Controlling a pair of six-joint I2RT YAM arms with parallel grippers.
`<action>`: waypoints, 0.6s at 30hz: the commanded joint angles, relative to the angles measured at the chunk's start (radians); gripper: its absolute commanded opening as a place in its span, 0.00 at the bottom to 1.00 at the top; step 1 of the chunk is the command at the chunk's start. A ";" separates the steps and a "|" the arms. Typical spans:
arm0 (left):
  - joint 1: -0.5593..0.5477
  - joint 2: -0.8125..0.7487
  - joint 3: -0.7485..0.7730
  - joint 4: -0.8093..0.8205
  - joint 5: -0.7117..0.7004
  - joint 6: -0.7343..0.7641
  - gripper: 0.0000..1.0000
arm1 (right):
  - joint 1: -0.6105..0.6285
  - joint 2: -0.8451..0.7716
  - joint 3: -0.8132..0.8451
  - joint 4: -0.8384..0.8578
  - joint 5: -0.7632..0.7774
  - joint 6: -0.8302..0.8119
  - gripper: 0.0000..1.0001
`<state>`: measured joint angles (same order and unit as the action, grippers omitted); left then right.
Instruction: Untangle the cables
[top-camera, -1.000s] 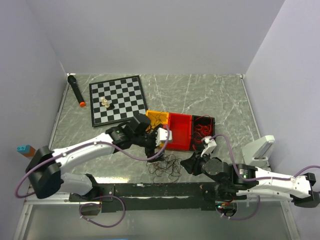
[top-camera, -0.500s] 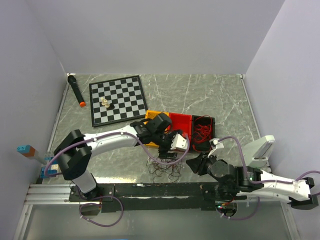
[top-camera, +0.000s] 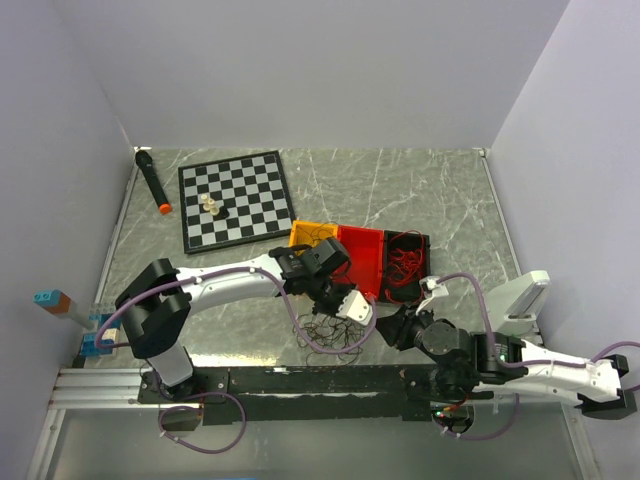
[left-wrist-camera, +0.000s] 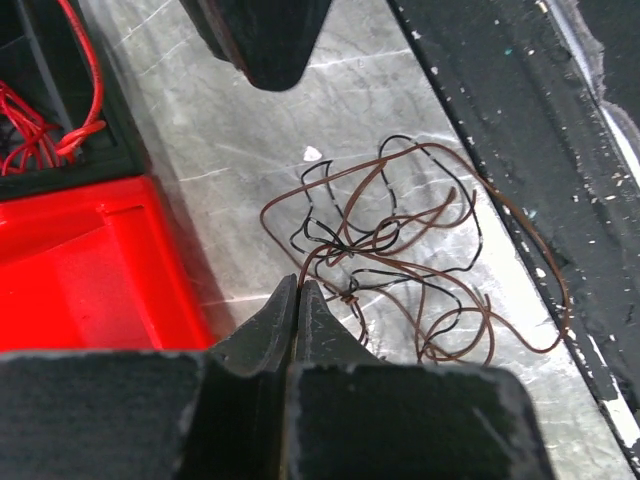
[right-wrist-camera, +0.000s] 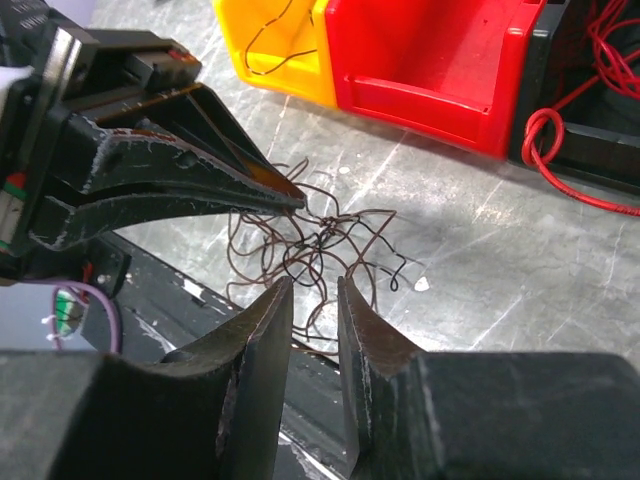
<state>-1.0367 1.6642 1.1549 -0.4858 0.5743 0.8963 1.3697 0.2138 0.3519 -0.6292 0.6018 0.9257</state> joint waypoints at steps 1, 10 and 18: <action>-0.006 -0.038 0.015 0.015 -0.020 0.032 0.01 | -0.001 0.051 0.012 0.052 0.007 -0.030 0.33; -0.006 -0.190 0.244 -0.215 -0.005 -0.066 0.01 | -0.001 0.145 0.039 0.203 -0.034 -0.192 0.58; -0.016 -0.296 0.315 -0.358 0.041 -0.046 0.01 | -0.001 0.266 0.133 0.298 -0.014 -0.326 0.64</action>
<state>-1.0409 1.3891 1.4330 -0.7288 0.5625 0.8482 1.3697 0.4191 0.4038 -0.4301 0.5682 0.6930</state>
